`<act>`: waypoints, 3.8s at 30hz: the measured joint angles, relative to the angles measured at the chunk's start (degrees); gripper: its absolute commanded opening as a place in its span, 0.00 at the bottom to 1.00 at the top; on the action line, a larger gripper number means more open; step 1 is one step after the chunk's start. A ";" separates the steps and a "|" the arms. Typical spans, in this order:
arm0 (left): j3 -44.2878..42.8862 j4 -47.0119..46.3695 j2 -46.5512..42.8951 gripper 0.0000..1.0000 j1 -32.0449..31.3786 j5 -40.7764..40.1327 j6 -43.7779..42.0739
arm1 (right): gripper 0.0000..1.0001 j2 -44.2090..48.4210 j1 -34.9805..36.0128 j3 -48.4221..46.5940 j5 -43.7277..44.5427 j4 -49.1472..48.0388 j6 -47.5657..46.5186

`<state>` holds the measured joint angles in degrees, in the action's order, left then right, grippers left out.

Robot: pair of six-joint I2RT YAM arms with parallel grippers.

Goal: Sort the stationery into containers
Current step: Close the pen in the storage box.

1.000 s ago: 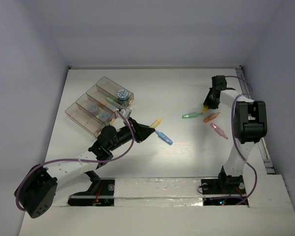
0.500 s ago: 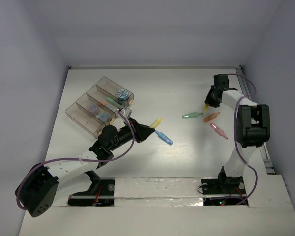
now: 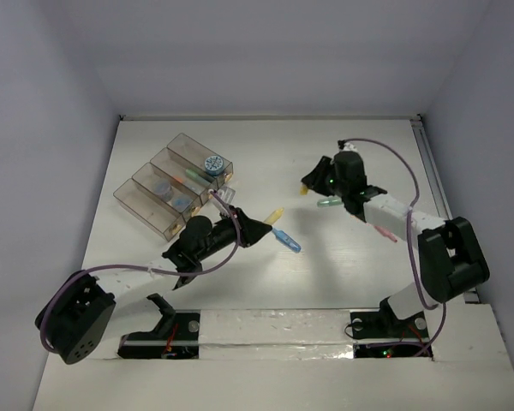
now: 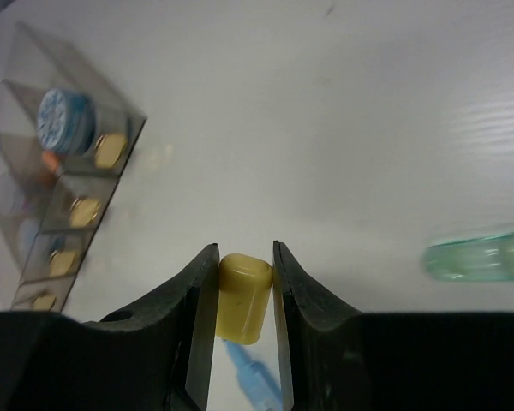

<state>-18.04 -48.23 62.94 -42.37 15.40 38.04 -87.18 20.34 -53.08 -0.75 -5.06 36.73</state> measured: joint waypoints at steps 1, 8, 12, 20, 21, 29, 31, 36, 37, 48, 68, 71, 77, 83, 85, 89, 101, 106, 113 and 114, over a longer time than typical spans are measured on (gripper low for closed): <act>-0.22 0.00 0.98 0.00 0.07 0.00 0.55 | 0.06 0.11 2.36 1.70 -0.24 -2.16 1.40; -0.92 -1.14 5.27 0.00 1.38 -0.02 5.62 | 0.06 3.50 11.80 10.21 3.43 -15.85 9.40; -1.11 -2.12 5.86 0.00 1.64 -1.25 7.69 | 0.06 6.01 14.10 12.79 7.19 -22.16 11.78; -1.22 -2.69 5.84 0.00 1.64 -5.86 7.26 | 0.06 7.98 15.06 15.02 10.64 -25.09 15.21; -1.22 -2.78 5.84 0.00 1.64 -6.34 6.99 | 0.05 7.98 15.37 15.02 10.80 -25.20 15.45; -1.22 -3.17 5.84 0.00 1.64 -8.41 4.96 | 0.06 7.50 16.85 14.75 11.10 -25.00 16.28; -1.22 -3.43 5.84 0.00 1.64 -8.37 4.76 | 0.06 6.91 16.90 14.51 11.13 -24.98 16.50; -1.22 -4.13 5.97 0.00 1.64 -8.09 4.61 | 0.07 6.45 17.11 13.73 11.69 -23.54 16.65; -1.22 -4.35 6.05 0.00 1.64 -8.00 4.61 | 0.07 6.36 17.20 13.31 11.82 -23.21 16.65; -1.22 -5.22 6.71 0.00 1.64 -7.69 4.46 | 0.09 6.12 17.27 9.22 12.33 -19.98 16.63; -1.22 -4.33 6.71 0.00 1.64 -8.90 2.56 | 0.10 4.39 18.67 8.59 11.43 -17.66 17.07; -1.25 -4.26 6.71 0.00 1.64 -9.42 2.16 | 0.10 4.39 18.82 8.59 10.97 -17.31 17.44; -1.27 -4.24 6.71 0.00 1.60 -10.03 1.20 | 0.09 4.46 19.61 8.55 10.71 -17.22 18.86; -1.27 -4.55 6.69 0.00 0.98 -11.41 0.17 | 0.10 4.63 19.61 8.55 9.55 -17.22 20.00; -1.27 -4.57 6.62 0.00 0.46 -12.35 -0.42 | 0.10 4.63 19.58 8.55 9.11 -17.25 20.50; -1.27 -4.28 5.77 0.00 -1.68 -15.69 -2.27 | 0.10 4.63 19.50 8.57 7.54 -17.81 22.29; -1.25 -2.75 4.02 0.00 -5.35 -22.45 -7.04 | 0.06 5.75 19.12 10.88 4.70 -20.28 25.90; -1.27 -2.56 2.27 0.00 -6.67 -23.69 -8.72 | 0.02 8.17 19.23 10.88 4.35 -19.15 25.38; -1.40 -2.19 2.23 0.00 -7.41 -24.59 -9.16 | 0.00 8.63 20.44 10.91 6.34 -18.93 23.80; -1.57 -1.79 2.25 0.00 -7.43 -24.63 -9.14 | 0.00 8.63 20.92 10.88 7.28 -18.91 23.41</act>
<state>-19.62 -50.02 65.19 -49.80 -9.23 28.91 -78.54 41.25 -42.19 6.52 -23.97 60.14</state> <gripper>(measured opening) 0.153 0.338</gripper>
